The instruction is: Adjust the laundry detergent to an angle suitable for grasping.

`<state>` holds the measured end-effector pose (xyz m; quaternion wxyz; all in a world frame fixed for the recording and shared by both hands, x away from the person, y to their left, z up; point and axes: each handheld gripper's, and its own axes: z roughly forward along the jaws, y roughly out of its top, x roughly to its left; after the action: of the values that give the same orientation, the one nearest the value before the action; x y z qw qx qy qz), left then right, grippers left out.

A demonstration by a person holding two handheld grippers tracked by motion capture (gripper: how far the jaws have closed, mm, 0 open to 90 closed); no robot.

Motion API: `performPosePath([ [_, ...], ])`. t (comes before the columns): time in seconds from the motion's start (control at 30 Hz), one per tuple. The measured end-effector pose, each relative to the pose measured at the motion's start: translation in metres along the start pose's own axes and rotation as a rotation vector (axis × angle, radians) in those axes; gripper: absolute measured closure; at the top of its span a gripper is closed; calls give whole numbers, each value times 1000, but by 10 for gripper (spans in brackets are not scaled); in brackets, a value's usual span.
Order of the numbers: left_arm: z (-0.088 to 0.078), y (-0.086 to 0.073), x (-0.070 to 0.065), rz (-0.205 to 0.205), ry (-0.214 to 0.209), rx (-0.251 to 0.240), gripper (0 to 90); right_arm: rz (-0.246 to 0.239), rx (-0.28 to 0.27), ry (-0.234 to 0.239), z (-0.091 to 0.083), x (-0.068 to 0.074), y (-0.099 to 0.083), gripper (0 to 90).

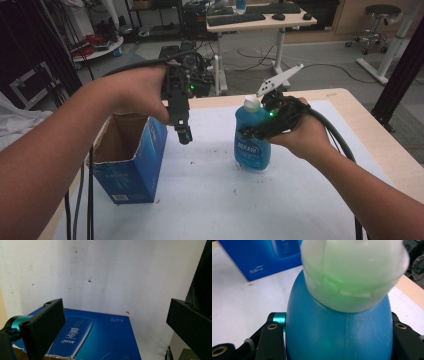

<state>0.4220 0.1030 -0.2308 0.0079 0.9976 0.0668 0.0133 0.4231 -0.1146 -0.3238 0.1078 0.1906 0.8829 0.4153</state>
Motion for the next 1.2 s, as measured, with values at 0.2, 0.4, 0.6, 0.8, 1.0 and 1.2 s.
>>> performPosePath([
  [0.2, -2, 0, 0, -2, 0, -8, 18, -53, 11, 89, -6, 5, 1, 430],
  [0.4, -1, 1, -2, -1, 0, -8, 18, -127, 15, 158, -7, 14, 3, 429],
  [0.6, -1, 1, -3, -1, -2, -4, 18, -206, 3, 237, -5, 21, 3, 429],
  [0.8, 0, 1, -3, -2, -3, 4, 18, -268, -14, 320, 2, 28, 3, 429],
  [1.0, 1, 3, -4, -2, -7, 8, 18, -310, -5, 394, 12, 35, 3, 429],
  [1.2, 1, 3, -3, -1, -7, 13, 18, -331, -17, 433, 20, 41, 2, 429],
])
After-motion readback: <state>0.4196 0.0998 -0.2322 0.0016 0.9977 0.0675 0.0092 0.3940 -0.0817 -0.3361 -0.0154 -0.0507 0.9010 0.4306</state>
